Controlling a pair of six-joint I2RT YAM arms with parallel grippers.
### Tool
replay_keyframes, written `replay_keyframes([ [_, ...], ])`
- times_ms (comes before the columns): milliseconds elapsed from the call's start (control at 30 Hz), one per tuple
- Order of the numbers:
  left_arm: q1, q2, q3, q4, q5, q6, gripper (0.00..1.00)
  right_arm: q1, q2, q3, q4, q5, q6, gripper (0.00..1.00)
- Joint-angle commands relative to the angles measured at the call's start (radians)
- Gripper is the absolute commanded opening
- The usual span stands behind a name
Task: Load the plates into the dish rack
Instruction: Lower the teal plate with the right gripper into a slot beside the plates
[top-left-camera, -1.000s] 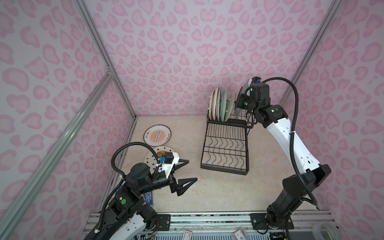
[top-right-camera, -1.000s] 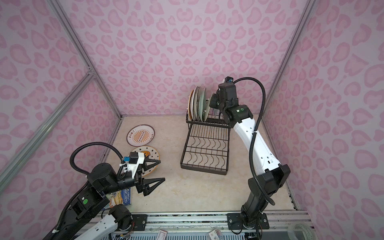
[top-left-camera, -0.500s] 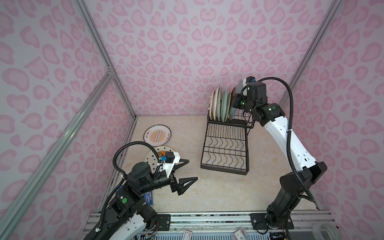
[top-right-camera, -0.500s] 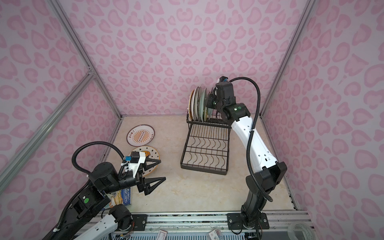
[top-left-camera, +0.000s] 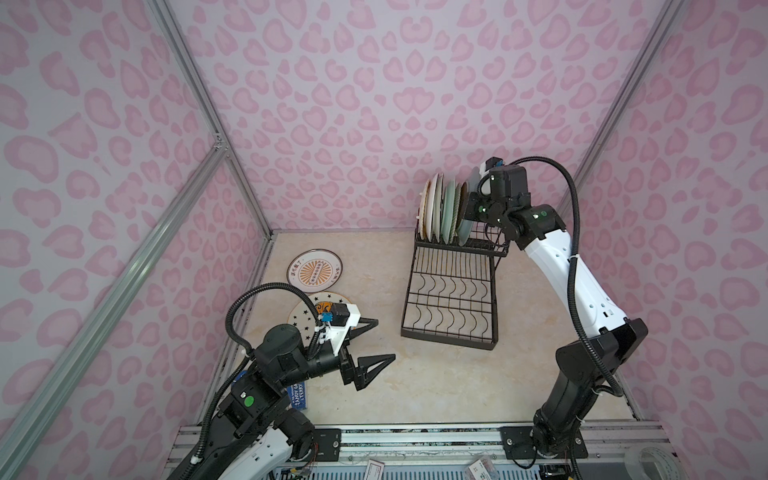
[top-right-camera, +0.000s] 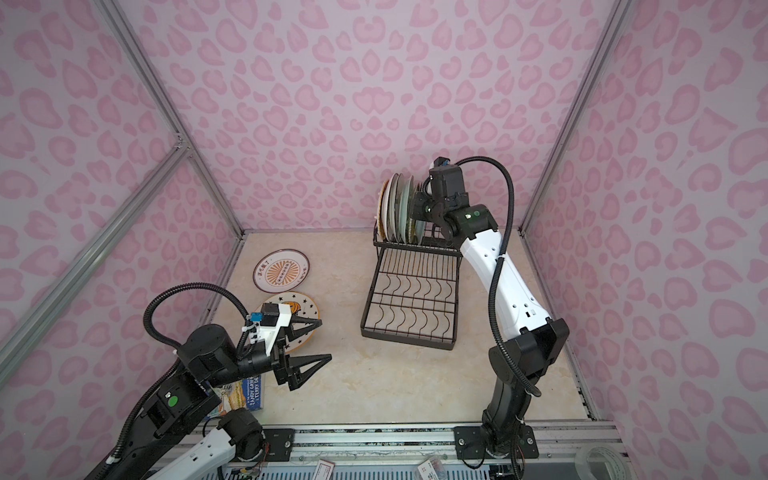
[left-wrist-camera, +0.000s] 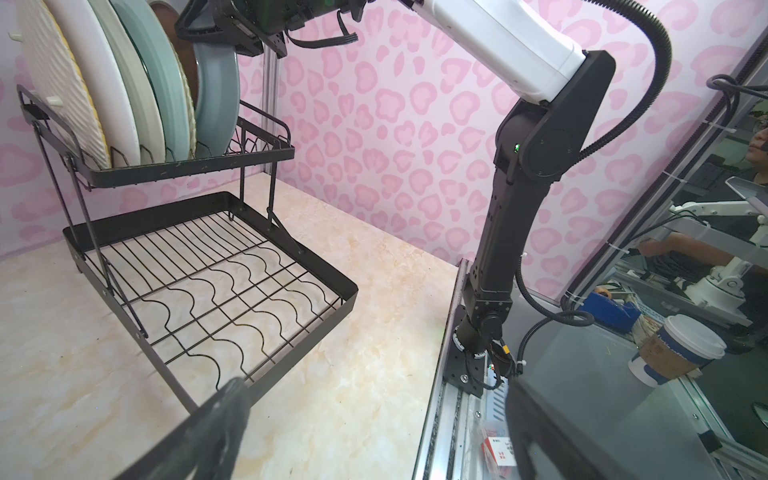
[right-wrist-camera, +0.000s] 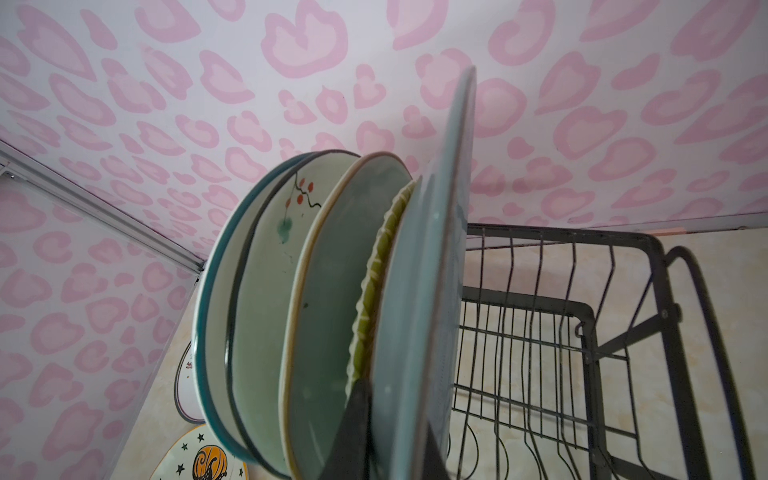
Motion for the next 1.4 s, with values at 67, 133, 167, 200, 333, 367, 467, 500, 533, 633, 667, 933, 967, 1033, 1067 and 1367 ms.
replay_keyframes([
  [67,0.0,0.001,-0.001,0.013,-0.001,0.004,0.97,-0.003,0.007,0.003,0.068,0.035,-0.026,0.0],
  [133,0.002,0.001,-0.001,0.012,-0.004,0.004,0.98,-0.004,0.001,-0.005,0.076,0.05,-0.025,0.0],
  [167,0.0,0.001,0.0,0.012,-0.006,0.004,0.98,-0.004,-0.001,-0.006,0.079,0.057,-0.025,0.0],
  [200,0.001,0.003,-0.002,0.012,-0.006,0.004,0.98,-0.006,-0.004,-0.008,0.085,0.06,-0.025,0.0],
  [333,0.001,0.003,0.0,0.012,-0.006,0.004,0.98,-0.018,-0.005,-0.016,0.092,0.036,-0.012,0.0],
  [367,0.002,0.004,0.001,0.014,-0.006,0.002,0.97,-0.021,0.0,-0.015,0.088,0.032,-0.011,0.0],
  [467,0.002,0.003,0.002,0.011,-0.006,0.003,0.98,-0.02,0.002,-0.035,0.092,0.028,-0.001,0.0],
  [500,0.001,0.001,0.001,0.011,-0.006,0.004,0.97,-0.02,0.001,-0.042,0.099,0.026,0.003,0.0],
  [533,0.002,0.002,0.001,0.011,-0.006,0.004,0.97,-0.02,0.003,-0.045,0.102,0.021,0.005,0.0],
  [633,0.002,0.001,0.001,0.011,-0.008,0.004,0.97,-0.02,0.011,-0.042,0.098,0.018,0.004,0.0],
  [667,0.002,0.002,0.001,0.011,-0.008,0.004,0.98,-0.02,0.014,-0.042,0.097,0.015,0.003,0.0],
  [933,0.003,0.002,0.002,0.01,-0.012,0.003,0.98,-0.015,0.02,-0.051,0.076,0.037,0.011,0.03],
  [967,0.003,0.002,0.002,0.011,-0.011,0.001,0.97,-0.015,0.017,-0.058,0.08,0.035,0.01,0.06],
  [1033,0.004,0.006,0.002,0.011,-0.011,0.001,0.98,-0.014,0.007,-0.068,0.09,0.03,0.01,0.11],
  [1067,0.004,0.007,0.002,0.011,-0.01,0.001,0.98,-0.013,0.003,-0.072,0.093,0.032,0.01,0.14],
  [1367,0.008,0.007,0.002,0.011,-0.013,0.0,0.97,-0.012,-0.004,-0.058,0.094,0.016,0.007,0.3],
])
